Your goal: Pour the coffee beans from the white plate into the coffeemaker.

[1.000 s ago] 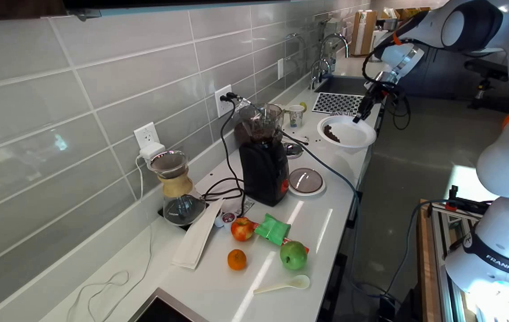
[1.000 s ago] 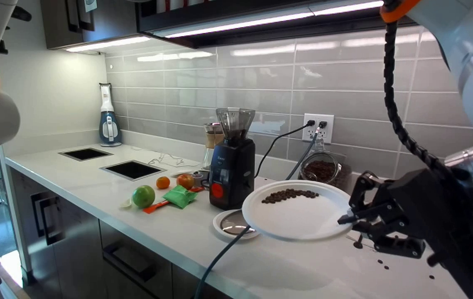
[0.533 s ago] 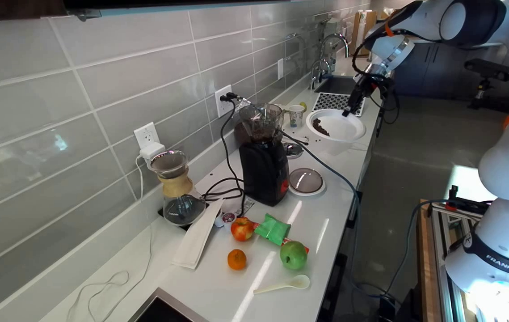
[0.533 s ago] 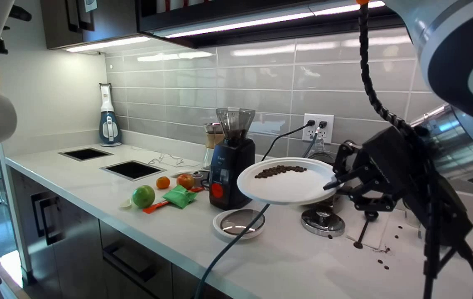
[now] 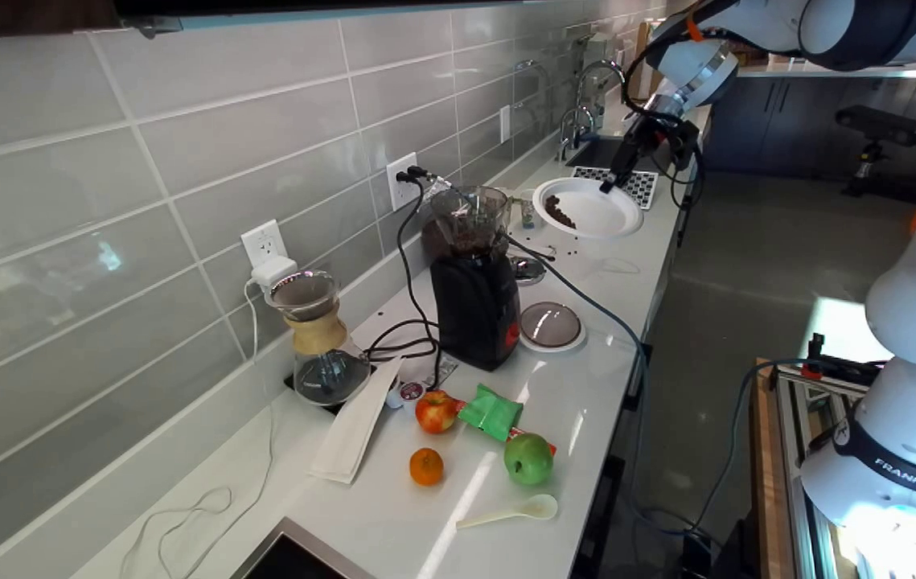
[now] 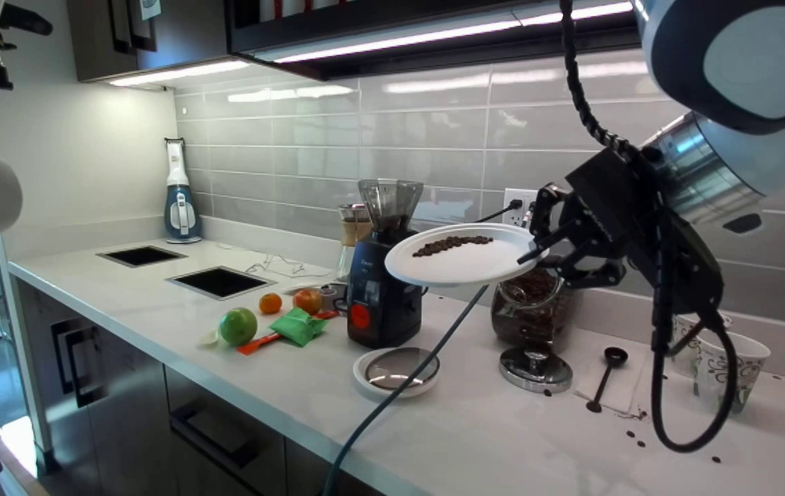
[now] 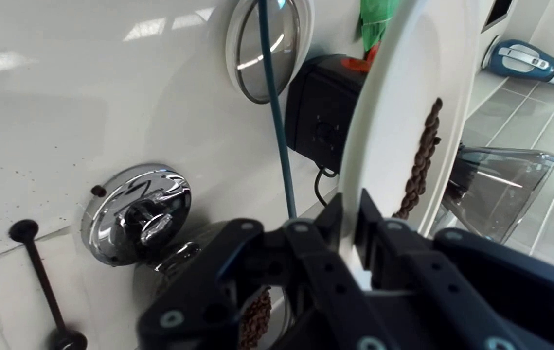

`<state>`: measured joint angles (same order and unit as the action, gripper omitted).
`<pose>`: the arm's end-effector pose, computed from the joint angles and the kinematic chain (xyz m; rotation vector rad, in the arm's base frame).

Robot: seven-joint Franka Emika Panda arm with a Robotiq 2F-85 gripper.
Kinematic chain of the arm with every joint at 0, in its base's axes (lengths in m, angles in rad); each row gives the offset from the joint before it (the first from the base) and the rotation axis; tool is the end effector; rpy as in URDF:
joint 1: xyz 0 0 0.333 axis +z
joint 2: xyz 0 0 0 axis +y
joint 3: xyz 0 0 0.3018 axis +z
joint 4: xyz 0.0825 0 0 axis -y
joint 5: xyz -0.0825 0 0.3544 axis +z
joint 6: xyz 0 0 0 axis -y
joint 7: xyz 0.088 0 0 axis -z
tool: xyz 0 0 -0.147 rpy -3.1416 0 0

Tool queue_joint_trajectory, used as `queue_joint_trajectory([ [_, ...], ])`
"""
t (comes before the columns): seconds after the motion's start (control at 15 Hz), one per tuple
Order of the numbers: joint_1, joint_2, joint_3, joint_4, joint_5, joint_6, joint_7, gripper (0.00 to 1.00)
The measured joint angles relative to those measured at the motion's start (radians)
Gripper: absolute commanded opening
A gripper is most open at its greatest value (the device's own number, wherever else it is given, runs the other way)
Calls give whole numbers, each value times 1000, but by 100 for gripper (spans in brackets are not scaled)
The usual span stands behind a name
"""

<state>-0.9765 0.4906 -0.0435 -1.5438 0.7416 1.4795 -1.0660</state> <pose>0.3971 -0.4412 0.3387 -2.2860 0.1181 -0.4325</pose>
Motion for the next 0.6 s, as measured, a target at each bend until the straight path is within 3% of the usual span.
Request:
queue_joint_trajectory([
  [0.6,67,-92,-42,-40,23,-46,0,7],
])
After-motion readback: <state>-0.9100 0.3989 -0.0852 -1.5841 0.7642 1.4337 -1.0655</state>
